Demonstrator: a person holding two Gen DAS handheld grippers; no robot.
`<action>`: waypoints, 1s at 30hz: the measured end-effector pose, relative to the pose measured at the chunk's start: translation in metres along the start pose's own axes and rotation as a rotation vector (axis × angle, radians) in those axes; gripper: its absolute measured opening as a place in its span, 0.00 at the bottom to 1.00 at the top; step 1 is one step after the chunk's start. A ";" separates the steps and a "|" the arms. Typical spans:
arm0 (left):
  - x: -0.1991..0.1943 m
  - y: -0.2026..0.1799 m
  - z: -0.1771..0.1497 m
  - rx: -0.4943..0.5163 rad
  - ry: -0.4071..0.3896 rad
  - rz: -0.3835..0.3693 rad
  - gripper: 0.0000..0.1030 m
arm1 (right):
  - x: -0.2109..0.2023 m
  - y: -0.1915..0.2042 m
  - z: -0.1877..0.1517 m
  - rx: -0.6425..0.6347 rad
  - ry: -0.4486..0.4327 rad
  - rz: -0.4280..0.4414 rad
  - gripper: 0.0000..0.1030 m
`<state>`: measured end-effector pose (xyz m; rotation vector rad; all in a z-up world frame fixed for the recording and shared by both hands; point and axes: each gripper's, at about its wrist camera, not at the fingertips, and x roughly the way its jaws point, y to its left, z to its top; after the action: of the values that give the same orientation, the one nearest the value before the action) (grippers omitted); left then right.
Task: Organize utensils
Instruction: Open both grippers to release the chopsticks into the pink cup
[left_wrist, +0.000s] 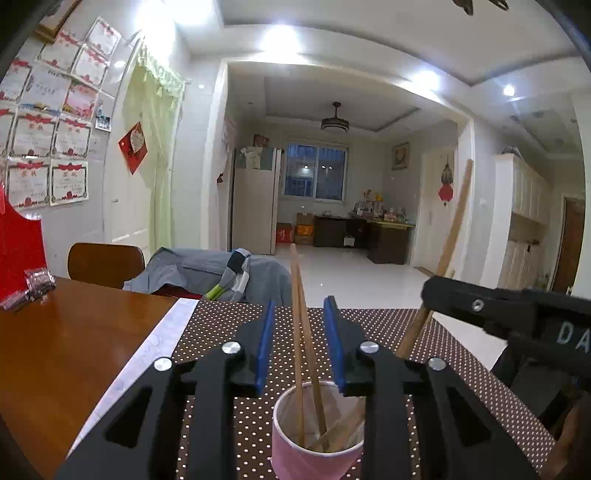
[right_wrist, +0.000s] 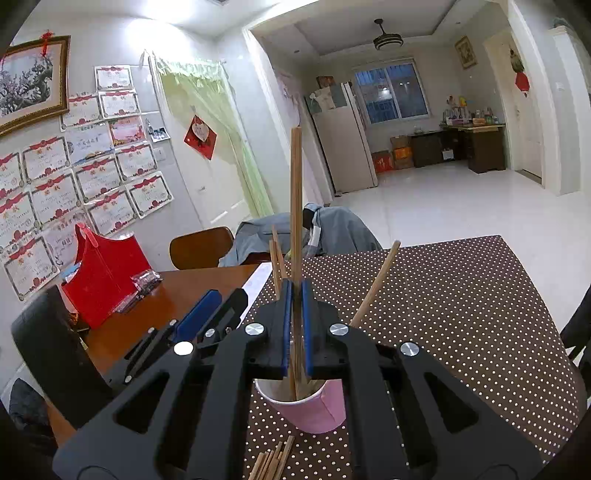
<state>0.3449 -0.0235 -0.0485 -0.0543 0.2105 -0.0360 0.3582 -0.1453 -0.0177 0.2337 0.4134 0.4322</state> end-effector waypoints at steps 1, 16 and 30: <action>0.000 0.000 0.000 0.006 0.004 0.004 0.31 | 0.001 0.000 0.000 -0.001 0.004 -0.002 0.06; -0.002 0.001 0.006 0.035 0.007 0.044 0.38 | 0.010 0.004 -0.004 -0.007 0.047 -0.003 0.07; -0.003 0.002 0.008 0.036 0.007 0.051 0.38 | 0.006 0.000 -0.002 0.006 0.029 -0.010 0.33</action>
<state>0.3433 -0.0211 -0.0400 -0.0130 0.2185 0.0108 0.3624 -0.1424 -0.0221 0.2308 0.4445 0.4250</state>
